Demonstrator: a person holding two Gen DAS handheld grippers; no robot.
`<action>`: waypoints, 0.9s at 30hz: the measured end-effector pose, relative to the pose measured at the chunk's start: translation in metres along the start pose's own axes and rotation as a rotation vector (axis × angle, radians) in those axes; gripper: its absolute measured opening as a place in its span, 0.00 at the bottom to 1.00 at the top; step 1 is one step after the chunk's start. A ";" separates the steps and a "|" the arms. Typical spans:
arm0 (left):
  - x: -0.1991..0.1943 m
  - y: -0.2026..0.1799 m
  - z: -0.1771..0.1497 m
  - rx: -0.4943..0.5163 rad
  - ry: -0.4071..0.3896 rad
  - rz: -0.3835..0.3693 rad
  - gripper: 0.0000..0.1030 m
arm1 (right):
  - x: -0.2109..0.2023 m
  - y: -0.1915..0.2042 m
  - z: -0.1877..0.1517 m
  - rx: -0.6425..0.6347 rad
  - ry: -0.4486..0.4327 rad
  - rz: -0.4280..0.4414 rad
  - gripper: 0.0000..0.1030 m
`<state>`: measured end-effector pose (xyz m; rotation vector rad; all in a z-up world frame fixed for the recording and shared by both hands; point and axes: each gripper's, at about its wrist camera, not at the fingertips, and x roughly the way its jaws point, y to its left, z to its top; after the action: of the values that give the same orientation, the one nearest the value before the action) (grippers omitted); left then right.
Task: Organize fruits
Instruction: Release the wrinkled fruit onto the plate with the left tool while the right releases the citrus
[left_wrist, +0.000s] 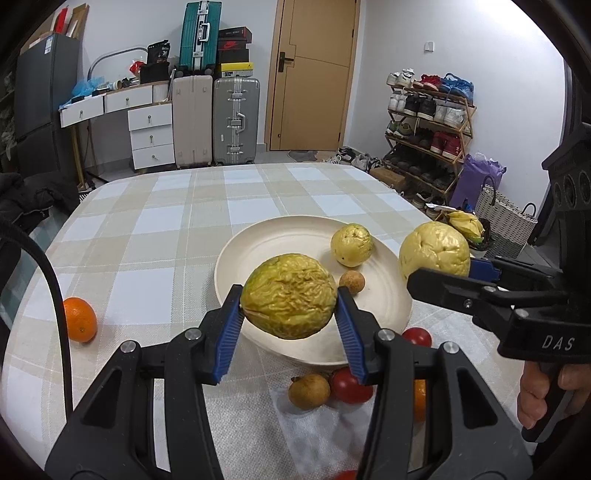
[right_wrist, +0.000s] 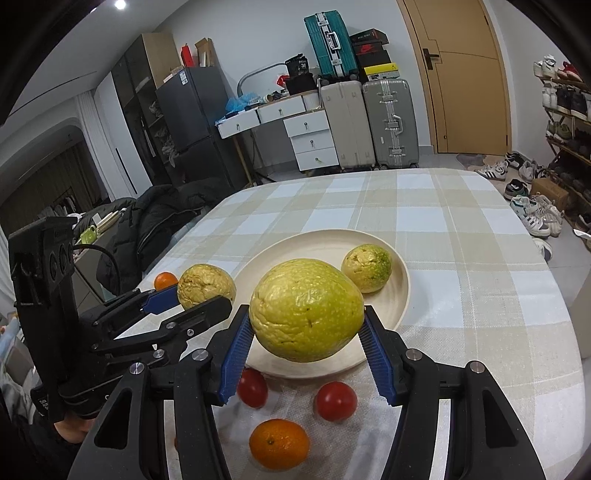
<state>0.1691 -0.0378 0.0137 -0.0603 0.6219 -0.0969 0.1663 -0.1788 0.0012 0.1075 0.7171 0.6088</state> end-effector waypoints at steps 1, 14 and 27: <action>0.005 0.000 0.001 0.003 0.004 0.004 0.45 | 0.002 -0.001 -0.001 0.004 0.004 0.003 0.57; 0.040 0.011 -0.002 -0.022 0.039 -0.021 0.45 | 0.017 -0.023 -0.008 0.031 0.056 -0.026 0.57; 0.042 0.007 -0.005 0.011 0.039 0.009 0.45 | 0.033 -0.015 -0.013 -0.009 0.086 -0.025 0.57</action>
<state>0.2002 -0.0359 -0.0154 -0.0451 0.6609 -0.0931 0.1851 -0.1739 -0.0323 0.0640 0.7977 0.5952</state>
